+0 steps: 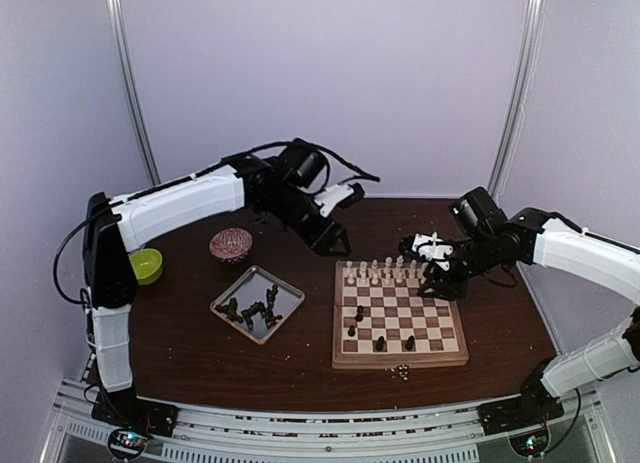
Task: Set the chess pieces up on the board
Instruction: Place the king on the chessboard, then pick up the king from the chessboard.
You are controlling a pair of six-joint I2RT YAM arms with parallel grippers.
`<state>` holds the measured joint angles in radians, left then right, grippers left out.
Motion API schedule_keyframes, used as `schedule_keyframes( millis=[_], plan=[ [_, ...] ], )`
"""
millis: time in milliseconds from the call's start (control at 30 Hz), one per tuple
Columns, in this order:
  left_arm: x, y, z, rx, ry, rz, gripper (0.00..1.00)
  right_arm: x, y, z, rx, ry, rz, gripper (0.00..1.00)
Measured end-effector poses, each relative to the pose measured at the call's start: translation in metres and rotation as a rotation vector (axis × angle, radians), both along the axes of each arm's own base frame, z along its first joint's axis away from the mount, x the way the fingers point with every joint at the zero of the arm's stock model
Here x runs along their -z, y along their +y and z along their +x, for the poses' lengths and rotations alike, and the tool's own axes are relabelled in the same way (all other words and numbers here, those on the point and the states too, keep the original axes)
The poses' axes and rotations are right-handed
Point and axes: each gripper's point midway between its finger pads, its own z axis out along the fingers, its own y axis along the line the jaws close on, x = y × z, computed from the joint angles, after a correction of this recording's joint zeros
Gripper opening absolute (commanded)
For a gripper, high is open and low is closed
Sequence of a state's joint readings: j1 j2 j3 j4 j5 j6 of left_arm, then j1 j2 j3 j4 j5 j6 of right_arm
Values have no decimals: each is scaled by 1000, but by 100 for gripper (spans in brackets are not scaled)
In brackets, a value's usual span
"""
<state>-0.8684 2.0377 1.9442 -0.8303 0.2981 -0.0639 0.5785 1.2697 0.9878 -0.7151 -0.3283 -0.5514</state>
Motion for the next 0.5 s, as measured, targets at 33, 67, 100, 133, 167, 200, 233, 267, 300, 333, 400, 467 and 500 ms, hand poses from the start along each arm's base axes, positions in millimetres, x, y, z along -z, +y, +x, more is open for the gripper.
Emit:
schedule_keyframes(
  millis=[33, 67, 100, 133, 167, 200, 233, 267, 300, 333, 400, 467, 500],
  plan=[
    [-14, 16, 15, -52, -25, -18, 55, -7, 8, -1, -21, -6, 4, 49],
    [-29, 33, 30, -105, -49, -45, 56, -14, 19, -1, -52, -17, 12, 50],
    [-40, 52, 45, -158, -70, -66, 58, -20, 29, -2, -79, -23, 17, 50],
    [-48, 68, 56, -202, -88, -86, 60, -22, 37, -3, -100, -26, 19, 50],
    [-54, 83, 66, -241, -107, -105, 62, -23, 46, -5, -127, -21, 14, 50],
    [-59, 100, 76, -282, -123, -119, 63, -21, 55, -5, -151, -14, 7, 50],
    [-61, 113, 83, -314, -135, -131, 64, -17, 64, -5, -171, 2, -6, 50],
    [-62, 123, 88, -338, -141, -138, 70, -12, 72, -3, -185, 18, -19, 51],
    [-62, 130, 92, -353, -145, -144, 77, -7, 79, -2, -196, 35, -34, 50],
    [-61, 136, 95, -368, -148, -150, 88, -1, 86, 0, -205, 48, -47, 51],
    [-56, 149, 101, -406, -141, -170, 98, 13, 100, 6, -219, 73, -88, 50],
    [-47, 160, 103, -438, -102, -201, 98, 25, 111, 9, -231, 91, -117, 50],
    [-44, 165, 105, -453, -69, -239, 98, 30, 116, 11, -237, 97, -127, 50]
  ],
)
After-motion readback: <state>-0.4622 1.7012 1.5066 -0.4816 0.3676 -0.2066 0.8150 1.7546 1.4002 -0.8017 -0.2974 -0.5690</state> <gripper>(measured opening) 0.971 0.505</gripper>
